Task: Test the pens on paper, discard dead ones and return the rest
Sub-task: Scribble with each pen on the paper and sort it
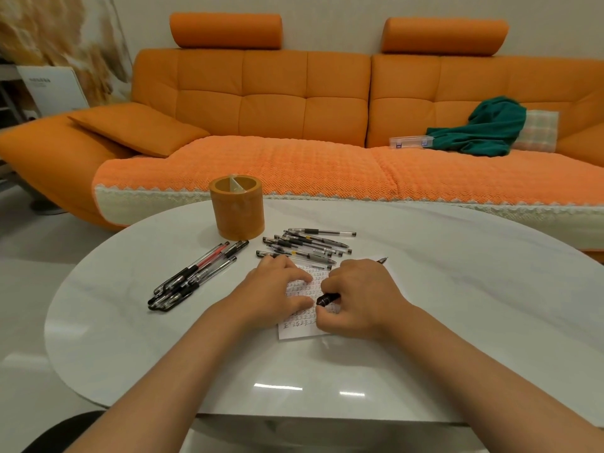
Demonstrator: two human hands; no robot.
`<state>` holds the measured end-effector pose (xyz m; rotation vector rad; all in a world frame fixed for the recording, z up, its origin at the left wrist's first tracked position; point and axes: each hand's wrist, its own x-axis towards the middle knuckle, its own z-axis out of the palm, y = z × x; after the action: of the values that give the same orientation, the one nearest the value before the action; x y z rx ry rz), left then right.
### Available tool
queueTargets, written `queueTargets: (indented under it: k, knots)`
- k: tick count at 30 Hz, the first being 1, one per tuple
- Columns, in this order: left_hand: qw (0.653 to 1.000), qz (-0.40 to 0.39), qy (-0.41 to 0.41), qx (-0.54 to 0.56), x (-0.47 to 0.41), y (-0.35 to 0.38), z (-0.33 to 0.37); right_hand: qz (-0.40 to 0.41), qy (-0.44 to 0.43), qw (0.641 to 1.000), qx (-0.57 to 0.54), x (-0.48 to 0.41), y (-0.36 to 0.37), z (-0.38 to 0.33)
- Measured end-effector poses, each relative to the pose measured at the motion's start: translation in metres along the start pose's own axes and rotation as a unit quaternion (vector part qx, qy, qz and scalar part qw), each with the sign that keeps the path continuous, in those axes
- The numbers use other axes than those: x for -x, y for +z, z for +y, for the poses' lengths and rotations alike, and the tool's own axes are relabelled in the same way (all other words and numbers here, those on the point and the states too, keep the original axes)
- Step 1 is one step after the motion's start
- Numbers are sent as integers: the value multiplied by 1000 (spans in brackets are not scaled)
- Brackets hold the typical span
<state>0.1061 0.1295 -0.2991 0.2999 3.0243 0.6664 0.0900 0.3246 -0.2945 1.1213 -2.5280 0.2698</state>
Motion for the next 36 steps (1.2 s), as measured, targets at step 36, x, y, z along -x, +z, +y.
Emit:
queueTargets:
  k: [36]
  knots:
    - [999, -21, 2, -35, -2, -1, 1, -70, 279, 803, -522, 14, -11, -4]
